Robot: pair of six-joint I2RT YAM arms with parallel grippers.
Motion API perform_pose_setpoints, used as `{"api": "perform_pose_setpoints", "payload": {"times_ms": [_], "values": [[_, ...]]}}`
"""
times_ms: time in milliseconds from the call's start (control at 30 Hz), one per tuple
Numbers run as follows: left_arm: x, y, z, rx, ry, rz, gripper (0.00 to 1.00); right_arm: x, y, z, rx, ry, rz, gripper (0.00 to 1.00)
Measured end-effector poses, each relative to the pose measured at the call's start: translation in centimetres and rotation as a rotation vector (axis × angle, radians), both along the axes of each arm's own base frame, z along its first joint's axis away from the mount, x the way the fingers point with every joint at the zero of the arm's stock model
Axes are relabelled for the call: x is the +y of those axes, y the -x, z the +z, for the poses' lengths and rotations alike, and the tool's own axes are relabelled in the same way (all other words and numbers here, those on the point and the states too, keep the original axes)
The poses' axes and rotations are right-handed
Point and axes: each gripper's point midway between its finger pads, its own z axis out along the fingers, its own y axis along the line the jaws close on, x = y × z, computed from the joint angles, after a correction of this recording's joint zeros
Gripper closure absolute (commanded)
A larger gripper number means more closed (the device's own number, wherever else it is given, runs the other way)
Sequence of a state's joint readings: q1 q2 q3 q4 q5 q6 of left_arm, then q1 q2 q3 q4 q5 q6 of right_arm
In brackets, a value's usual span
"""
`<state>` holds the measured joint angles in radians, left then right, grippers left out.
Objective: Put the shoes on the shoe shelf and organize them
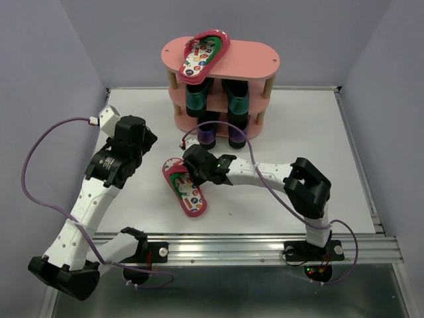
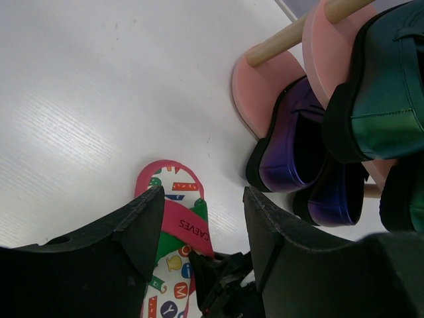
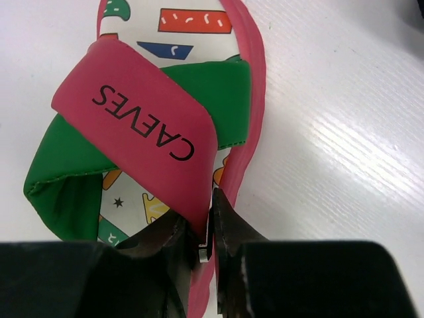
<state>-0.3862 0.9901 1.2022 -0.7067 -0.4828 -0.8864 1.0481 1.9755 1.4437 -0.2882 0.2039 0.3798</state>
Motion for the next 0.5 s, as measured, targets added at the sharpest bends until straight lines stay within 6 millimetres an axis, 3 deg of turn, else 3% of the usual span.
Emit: {"api": "perform_pose_setpoints", "payload": {"times_ms": [100, 167, 500], "values": [[0.2, 0.0, 0.0, 0.000, -0.006, 0.006, 0.38, -0.5, 0.7, 1.7, -0.001, -0.012, 0.026, 0.99], [0.6, 0.0, 0.0, 0.000, -0.014, 0.017, 0.40, -0.9, 1.2, 3.9, -0.011, -0.036, 0.049, 0.99], [2.5, 0.2, 1.6, -0.039, -0.051, 0.077, 0.41, -4.0, 2.6, 20.8, -0.230, -0.263, 0.098, 0.99]]}}
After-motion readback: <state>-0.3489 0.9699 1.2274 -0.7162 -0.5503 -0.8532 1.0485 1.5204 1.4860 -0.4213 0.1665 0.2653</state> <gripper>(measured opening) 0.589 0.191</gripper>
